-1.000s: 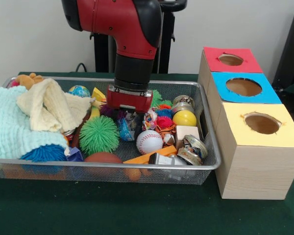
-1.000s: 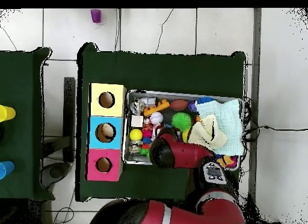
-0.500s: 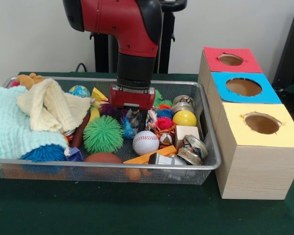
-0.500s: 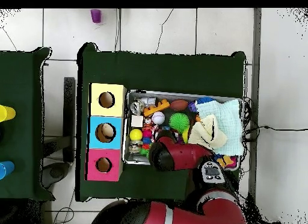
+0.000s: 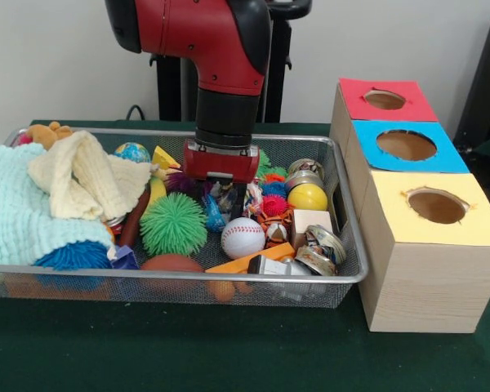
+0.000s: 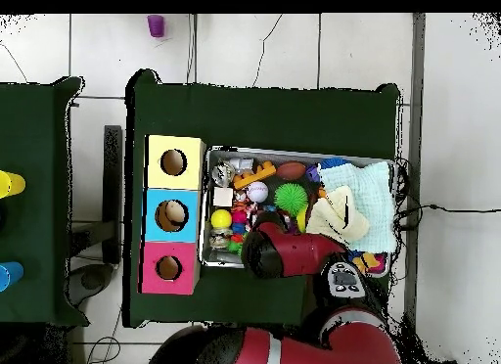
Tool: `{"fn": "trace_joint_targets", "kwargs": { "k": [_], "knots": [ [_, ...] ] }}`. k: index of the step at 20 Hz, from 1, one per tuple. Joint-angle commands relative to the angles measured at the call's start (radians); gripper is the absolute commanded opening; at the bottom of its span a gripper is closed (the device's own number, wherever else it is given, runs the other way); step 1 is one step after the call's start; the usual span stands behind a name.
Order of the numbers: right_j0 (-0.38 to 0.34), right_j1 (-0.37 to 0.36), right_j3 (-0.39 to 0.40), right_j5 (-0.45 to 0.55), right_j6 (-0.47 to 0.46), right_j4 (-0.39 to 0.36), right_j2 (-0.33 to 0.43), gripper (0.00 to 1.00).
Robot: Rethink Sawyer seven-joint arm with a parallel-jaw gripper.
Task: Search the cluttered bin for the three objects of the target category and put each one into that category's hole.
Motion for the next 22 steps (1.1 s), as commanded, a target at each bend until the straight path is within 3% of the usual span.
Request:
{"fn": "trace_joint_targets", "kwargs": {
  "k": [1,7,16,22],
  "knots": [
    [0.001,0.036,0.101,0.128,0.048,-0.064,0.064,1.0],
    [0.013,0.081,0.075,0.092,0.065,-0.057,0.05,1.0],
    [0.028,0.074,0.081,0.102,0.079,-0.038,0.044,1.0],
    [-0.01,-0.055,0.165,0.191,0.072,-0.02,0.081,1.0]
  ]
}}
